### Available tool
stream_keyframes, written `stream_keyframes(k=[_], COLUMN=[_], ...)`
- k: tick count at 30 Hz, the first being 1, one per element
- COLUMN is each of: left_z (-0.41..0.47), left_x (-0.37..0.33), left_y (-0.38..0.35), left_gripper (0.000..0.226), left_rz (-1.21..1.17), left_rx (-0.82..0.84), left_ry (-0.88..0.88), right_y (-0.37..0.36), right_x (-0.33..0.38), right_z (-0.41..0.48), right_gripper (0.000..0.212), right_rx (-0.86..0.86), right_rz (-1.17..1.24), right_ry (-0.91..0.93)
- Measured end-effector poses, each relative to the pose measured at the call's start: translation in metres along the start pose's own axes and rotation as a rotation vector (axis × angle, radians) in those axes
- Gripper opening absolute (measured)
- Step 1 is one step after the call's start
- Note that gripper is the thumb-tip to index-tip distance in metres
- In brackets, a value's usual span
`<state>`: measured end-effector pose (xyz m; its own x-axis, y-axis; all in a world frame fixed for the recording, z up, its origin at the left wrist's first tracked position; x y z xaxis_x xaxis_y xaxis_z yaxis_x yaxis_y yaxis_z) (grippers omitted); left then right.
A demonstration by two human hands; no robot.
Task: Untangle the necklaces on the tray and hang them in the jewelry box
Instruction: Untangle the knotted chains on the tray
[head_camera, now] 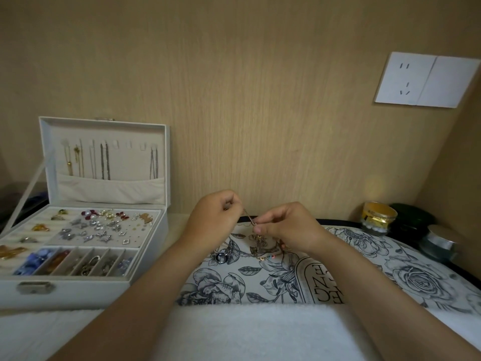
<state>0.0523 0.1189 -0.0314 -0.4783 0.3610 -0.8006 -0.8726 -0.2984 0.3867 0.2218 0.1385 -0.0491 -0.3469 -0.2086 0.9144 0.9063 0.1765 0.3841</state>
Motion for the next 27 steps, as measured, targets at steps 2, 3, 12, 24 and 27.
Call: stream_keyframes(k=[2,3,12,24,27], left_z=[-0.001,-0.001,0.003,0.001,-0.003], left_x=[-0.002,-0.003,0.008,0.008,0.007], left_y=[0.002,0.002,-0.007,-0.016,-0.02], left_gripper=[0.02,0.018,0.023,0.028,0.031], left_rz=[0.103,0.13,-0.169,-0.344,-0.103], left_rx=[0.008,0.014,0.097,0.238,0.288], left_ry=[-0.076,-0.103,0.129,0.249,0.163], right_y=[0.0,0.0,-0.003,0.002,0.004], right_x=[-0.002,-0.003,0.003,0.003,0.005], right_z=[0.0,0.0,-0.005,-0.004,-0.006], right_gripper=[0.016,0.018,0.01,0.01,0.014], right_rx=[0.007,0.012,0.101,0.018,0.009], right_rz=[-0.033,-0.029,0.269,0.181,0.18], right_ry=[-0.023,-0.032,-0.084,-0.12,-0.107])
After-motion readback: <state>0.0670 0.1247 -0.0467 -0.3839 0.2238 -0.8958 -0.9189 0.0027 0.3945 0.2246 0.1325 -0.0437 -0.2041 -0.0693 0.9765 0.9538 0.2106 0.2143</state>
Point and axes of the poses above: each hand's wrist, its own z-axis towards the middle knuckle, its own y-axis out of the back of the hand, x = y × z, the point moved 6 cm from there along z, towards the middle knuckle, and after that the axes turned 4 degrees about -x, right-handed, at the moved point
